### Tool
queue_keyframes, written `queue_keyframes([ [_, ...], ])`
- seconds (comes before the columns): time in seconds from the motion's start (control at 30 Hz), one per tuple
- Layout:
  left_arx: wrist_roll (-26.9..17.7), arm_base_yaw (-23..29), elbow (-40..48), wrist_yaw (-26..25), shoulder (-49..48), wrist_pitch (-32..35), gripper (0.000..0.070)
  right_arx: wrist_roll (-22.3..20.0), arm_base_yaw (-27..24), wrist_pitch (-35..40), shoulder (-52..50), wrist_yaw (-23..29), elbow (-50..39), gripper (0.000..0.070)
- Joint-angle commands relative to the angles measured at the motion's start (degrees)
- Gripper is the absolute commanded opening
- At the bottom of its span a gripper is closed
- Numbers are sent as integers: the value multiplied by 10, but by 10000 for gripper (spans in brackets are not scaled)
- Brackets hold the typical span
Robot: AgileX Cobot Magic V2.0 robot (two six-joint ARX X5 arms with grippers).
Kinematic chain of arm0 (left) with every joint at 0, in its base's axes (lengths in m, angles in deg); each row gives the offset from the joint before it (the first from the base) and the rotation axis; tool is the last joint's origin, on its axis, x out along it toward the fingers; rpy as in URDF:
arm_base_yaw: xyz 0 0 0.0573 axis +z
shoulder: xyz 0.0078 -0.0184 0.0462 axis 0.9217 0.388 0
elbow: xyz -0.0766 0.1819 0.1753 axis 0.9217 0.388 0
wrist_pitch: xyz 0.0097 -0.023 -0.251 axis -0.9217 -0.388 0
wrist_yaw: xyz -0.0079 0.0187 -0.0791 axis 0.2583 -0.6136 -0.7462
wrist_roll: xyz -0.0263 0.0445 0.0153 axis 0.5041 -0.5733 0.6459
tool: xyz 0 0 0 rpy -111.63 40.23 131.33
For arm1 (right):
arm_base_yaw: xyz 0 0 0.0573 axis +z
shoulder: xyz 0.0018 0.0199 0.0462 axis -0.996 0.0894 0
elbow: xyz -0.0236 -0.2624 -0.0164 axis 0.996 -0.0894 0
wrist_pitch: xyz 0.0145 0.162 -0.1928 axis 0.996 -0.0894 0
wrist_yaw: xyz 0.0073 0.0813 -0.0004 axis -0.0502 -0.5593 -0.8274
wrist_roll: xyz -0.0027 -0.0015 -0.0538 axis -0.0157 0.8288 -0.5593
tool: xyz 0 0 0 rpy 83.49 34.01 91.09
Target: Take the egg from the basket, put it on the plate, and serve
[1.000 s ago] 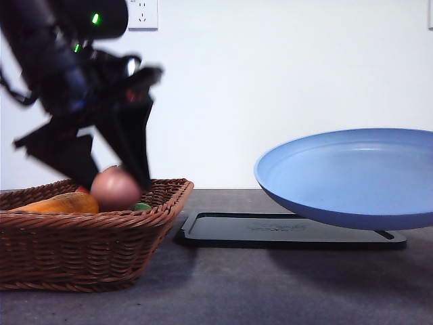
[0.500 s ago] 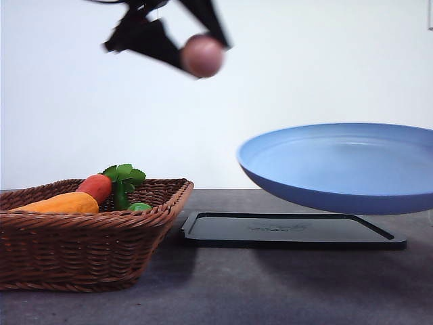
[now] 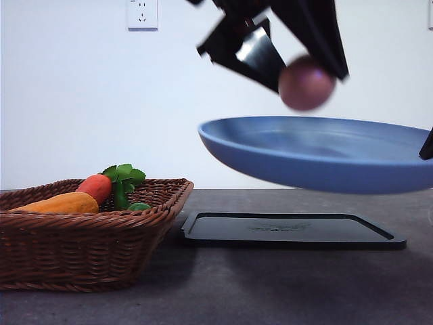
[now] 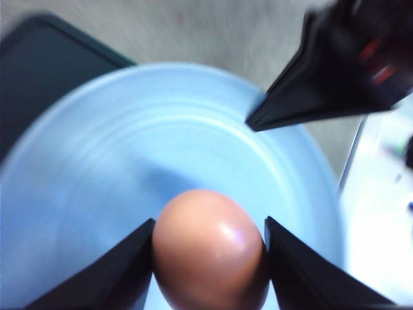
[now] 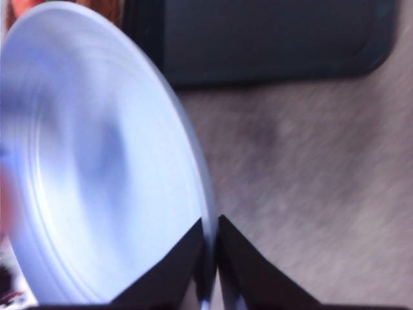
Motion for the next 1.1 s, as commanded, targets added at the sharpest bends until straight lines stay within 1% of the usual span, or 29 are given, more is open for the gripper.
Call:
queue_keyframes([
  [0.0, -17, -9, -8, 3, 18, 4, 200, 9, 4, -3, 2, -8, 5, 0],
  [0.17, -16, -12, -8, 3, 44, -2, 202, 7, 4, -22, 2, -8, 5, 0],
  [0.4, -16, -12, -8, 3, 47, -9, 215, 7, 4, -39, 2, -8, 4, 0],
  [0.47, -14, -12, -8, 3, 47, -9, 263, 7, 4, -45, 2, -8, 4, 0],
  [0.57, -5, -12, -8, 3, 47, -9, 385, 7, 4, -53, 2, -7, 5, 0],
  [0.67, 6, -12, -8, 3, 45, -17, 452, 6, 4, -59, 2, -7, 5, 0],
  [0.8, 5, -11, -8, 3, 29, -27, 461, 4, 4, -62, 12, -8, 4, 0],
  [0.87, 5, -8, -8, 3, 15, -29, 461, -4, 4, -65, 26, -8, 5, 0],
  [0.97, 5, 2, -8, 3, -15, -33, 461, -19, 4, -63, 61, -7, 5, 0],
  [1.07, 5, 17, -8, 3, -51, -41, 461, -24, 3, -39, 103, -7, 5, 0],
])
